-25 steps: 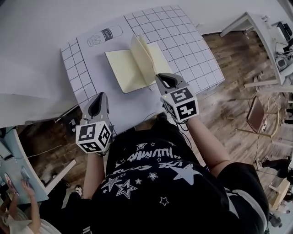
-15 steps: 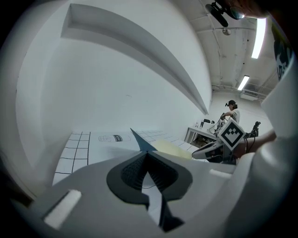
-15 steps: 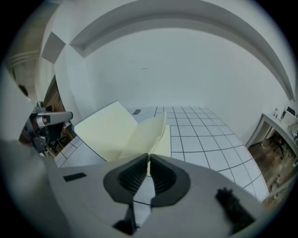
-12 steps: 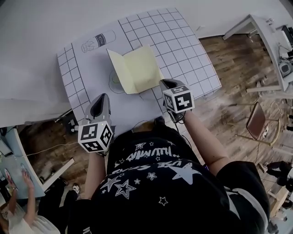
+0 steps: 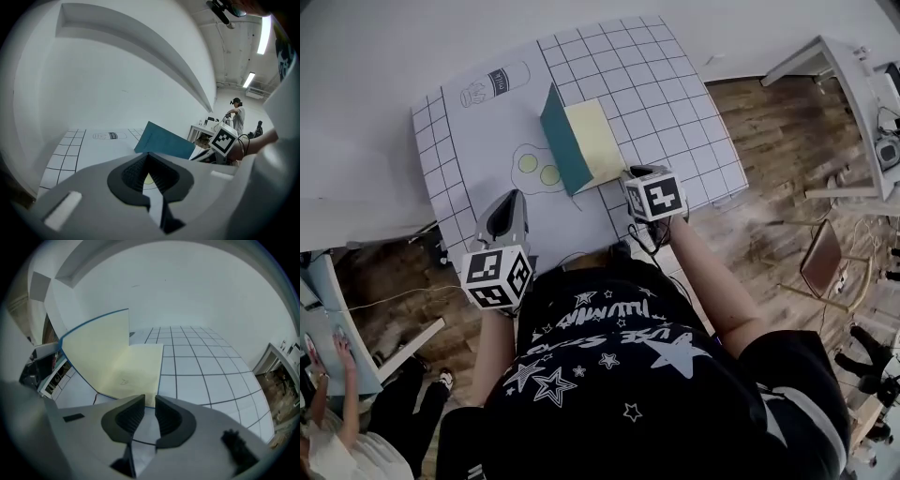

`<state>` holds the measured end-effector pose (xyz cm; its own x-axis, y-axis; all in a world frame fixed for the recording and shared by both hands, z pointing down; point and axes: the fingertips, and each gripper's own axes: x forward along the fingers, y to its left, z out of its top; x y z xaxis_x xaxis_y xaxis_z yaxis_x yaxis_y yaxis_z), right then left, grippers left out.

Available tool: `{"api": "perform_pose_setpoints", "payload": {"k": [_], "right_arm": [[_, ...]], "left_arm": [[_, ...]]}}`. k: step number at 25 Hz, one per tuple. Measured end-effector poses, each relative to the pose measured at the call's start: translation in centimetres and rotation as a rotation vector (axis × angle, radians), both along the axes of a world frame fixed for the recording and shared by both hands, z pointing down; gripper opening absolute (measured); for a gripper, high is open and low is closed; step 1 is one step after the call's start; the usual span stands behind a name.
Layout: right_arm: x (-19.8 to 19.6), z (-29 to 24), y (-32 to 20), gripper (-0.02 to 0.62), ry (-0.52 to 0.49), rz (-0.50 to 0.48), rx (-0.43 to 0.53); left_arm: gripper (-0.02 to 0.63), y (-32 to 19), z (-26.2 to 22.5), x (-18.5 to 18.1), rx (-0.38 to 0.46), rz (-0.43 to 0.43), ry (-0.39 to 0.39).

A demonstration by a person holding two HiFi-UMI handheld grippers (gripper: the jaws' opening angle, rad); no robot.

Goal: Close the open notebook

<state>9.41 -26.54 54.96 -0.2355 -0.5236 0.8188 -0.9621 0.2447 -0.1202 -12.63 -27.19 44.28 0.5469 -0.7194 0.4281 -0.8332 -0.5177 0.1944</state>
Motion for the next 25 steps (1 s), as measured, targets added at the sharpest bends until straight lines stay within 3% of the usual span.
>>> {"api": "perform_pose_setpoints", "payload": {"k": [2, 4, 6, 7, 9, 11, 18, 25], "right_arm": [[0.0, -2.5, -0.9, 0.071, 0.041, -0.051, 0.113], [-0.9, -6.7, -2.1, 0.061, 0.101, -0.150, 0.310], [-2.8, -10.3, -2.8, 0.042, 0.086, -0.236, 0.464], [-3.9, -11.3, -2.9, 0.037, 0.057, -0.271, 0.498], [-5.6, -11.1, -2.9, 0.037, 0.017, -0.324, 0.475], [-6.1, -8.8, -2.9, 0.037, 0.022, -0.350, 0.383], [-4.2, -1.8, -2.3, 0.037, 0.012, -0.328, 0.142], [-2.8, 0.6, -1.8, 0.034, 0.017, -0.374, 0.072]], "left_arm": [[0.009, -0.1, -0.1, 0.5, 0.004, -0.005, 0.001], [0.009, -0.2, -0.2, 1.1, 0.007, -0.006, 0.001], [0.009, -0.3, -0.3, 1.6, 0.011, -0.010, 0.001], [0.009, -0.4, -0.3, 1.8, 0.013, -0.013, 0.001], [0.009, -0.4, -0.5, 2.2, 0.019, -0.019, 0.001], [0.009, -0.4, -0.7, 2.7, 0.025, -0.024, 0.004], [0.009, -1.0, -1.3, 3.8, 0.042, -0.041, -0.001], [0.009, -0.3, -0.7, 4.8, 0.013, -0.090, -0.016]]}}
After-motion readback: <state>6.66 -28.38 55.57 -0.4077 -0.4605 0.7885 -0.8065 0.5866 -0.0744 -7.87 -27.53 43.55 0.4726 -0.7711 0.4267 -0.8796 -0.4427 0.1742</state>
